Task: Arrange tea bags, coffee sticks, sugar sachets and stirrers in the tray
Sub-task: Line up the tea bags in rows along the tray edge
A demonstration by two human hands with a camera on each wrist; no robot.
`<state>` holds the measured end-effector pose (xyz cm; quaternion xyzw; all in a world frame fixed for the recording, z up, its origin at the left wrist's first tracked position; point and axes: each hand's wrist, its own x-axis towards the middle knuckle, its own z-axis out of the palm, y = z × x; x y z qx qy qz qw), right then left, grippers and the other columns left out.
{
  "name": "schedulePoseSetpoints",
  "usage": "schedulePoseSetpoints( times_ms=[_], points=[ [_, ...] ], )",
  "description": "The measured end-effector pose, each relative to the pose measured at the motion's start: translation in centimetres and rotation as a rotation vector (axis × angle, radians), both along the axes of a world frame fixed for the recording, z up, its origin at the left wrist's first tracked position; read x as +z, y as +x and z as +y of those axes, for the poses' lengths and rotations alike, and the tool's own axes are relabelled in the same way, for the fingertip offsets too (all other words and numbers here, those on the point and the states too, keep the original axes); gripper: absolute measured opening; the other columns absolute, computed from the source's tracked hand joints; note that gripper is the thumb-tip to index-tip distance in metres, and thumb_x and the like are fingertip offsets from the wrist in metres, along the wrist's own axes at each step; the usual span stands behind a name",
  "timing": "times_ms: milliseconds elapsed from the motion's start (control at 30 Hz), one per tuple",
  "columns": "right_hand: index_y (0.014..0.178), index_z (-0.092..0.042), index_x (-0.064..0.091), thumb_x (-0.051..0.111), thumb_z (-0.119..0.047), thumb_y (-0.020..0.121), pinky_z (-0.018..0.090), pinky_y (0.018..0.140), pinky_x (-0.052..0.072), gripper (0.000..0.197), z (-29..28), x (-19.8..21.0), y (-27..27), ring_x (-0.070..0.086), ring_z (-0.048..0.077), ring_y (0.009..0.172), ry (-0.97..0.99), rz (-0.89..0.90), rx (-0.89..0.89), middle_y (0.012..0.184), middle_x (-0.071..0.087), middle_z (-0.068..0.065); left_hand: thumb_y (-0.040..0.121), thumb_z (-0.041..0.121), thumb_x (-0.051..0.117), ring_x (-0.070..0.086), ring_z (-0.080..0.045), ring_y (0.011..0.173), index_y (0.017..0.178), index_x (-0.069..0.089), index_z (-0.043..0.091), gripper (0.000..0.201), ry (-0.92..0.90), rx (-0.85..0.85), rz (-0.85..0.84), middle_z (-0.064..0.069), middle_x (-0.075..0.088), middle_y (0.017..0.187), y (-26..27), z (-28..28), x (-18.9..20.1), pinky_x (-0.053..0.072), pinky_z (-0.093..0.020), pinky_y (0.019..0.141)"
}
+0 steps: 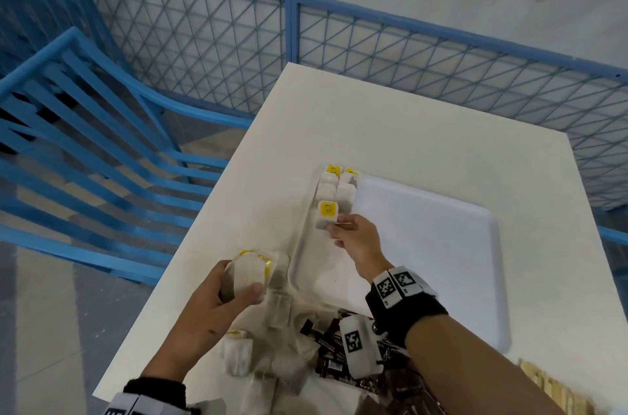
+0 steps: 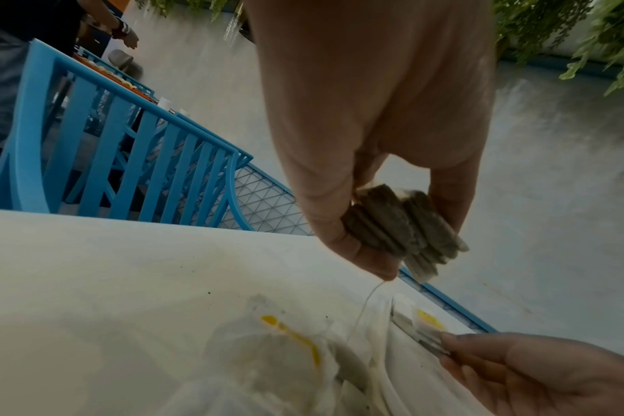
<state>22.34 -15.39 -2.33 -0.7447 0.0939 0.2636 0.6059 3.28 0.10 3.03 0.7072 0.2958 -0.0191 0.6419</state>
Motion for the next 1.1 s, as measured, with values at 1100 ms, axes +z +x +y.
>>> schedulePoseSetpoints(
  times_ms=[1100],
  points=[
    [0.104,-0.016,0.044,0.06,-0.008,0.083,0.029,0.064,0.05,0.028,1.9,-0.3,-0.2,0.062,0.022,0.075,-0.13,-0.174,-0.044,0.089,0.064,0.006,0.073,0.041,0.073,0.067,-0.015,0.086,0.101,0.059,0.029,0.034,0.0,-0.043,-0.02,0.003,0.07,0.092,1.2,-0.8,-0.7,0.054,-0.029,0.079]
  ],
)
